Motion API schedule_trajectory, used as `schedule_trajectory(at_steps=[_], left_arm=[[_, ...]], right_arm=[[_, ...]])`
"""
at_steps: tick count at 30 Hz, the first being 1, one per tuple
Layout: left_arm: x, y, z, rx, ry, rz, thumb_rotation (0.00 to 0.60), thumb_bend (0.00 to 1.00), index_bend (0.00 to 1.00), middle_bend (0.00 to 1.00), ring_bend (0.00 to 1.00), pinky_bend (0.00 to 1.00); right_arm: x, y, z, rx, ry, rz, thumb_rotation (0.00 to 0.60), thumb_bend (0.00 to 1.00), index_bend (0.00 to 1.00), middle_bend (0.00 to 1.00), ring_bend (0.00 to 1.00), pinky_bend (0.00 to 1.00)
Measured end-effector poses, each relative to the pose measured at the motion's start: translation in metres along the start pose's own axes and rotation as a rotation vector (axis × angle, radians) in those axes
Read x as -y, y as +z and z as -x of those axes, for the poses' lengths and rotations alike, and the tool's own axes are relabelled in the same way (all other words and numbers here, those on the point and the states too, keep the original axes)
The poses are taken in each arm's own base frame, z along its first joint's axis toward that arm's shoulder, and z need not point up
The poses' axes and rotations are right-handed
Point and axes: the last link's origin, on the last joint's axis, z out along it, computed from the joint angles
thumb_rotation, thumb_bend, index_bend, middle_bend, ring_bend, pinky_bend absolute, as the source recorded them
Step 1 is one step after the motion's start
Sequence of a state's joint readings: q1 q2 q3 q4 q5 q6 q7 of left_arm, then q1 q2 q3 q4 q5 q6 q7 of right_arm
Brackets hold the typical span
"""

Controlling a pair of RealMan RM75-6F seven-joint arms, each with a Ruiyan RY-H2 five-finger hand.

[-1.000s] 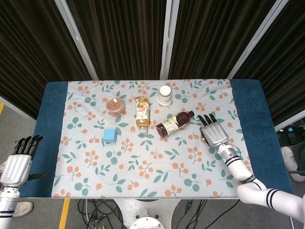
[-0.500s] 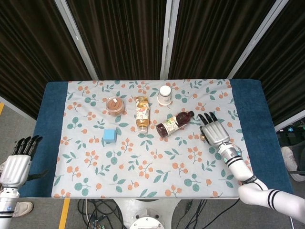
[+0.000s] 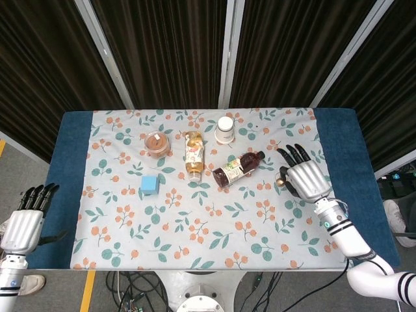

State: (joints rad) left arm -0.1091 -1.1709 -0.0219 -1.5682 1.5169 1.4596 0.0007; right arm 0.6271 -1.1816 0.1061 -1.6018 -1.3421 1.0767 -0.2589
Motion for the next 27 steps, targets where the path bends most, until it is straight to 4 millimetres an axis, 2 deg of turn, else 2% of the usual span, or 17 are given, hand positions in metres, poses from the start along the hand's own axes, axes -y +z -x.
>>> schedule_trajectory(at_steps=[5,12,17,19,21,25,27], left_arm=[[-0.001,0.001,0.002,0.007,0.001,-0.001,0.600,0.00,0.05,0.05,0.00,0.05],[-0.002,0.000,0.004,0.014,0.004,0.000,0.600,0.00,0.05,0.05,0.00,0.05],[0.000,0.000,0.003,0.012,-0.002,-0.006,0.600,0.00,0.05,0.05,0.00,0.05],[0.000,-0.001,0.004,0.017,-0.001,-0.002,0.600,0.00,0.05,0.05,0.00,0.05],[0.000,0.000,0.005,0.019,-0.002,-0.003,0.600,0.00,0.05,0.05,0.00,0.05],[-0.001,0.000,0.006,0.024,-0.003,0.001,0.600,0.00,0.05,0.05,0.00,0.05],[-0.001,0.000,0.006,0.028,0.001,0.003,0.600,0.00,0.05,0.05,0.00,0.05]], right_arm=[[-0.014,-0.003,-0.002,-0.044,-0.090,0.056,0.600,0.41,0.76,0.12,0.00,0.00],[-0.014,-0.008,0.000,-0.083,-0.229,0.057,0.600,0.40,0.78,0.14,0.00,0.00],[-0.013,-0.013,-0.007,-0.127,-0.114,0.075,0.600,0.40,0.79,0.14,0.00,0.00],[-0.007,-0.015,-0.005,-0.114,-0.052,0.055,0.600,0.39,0.80,0.14,0.00,0.00],[-0.007,-0.018,-0.002,-0.097,-0.032,0.058,0.600,0.42,0.80,0.13,0.00,0.00],[-0.016,-0.023,0.001,-0.021,-0.083,0.066,0.600,0.40,0.82,0.14,0.00,0.00],[-0.020,-0.023,0.005,0.003,-0.156,0.067,0.600,0.42,0.82,0.14,0.00,0.00]])
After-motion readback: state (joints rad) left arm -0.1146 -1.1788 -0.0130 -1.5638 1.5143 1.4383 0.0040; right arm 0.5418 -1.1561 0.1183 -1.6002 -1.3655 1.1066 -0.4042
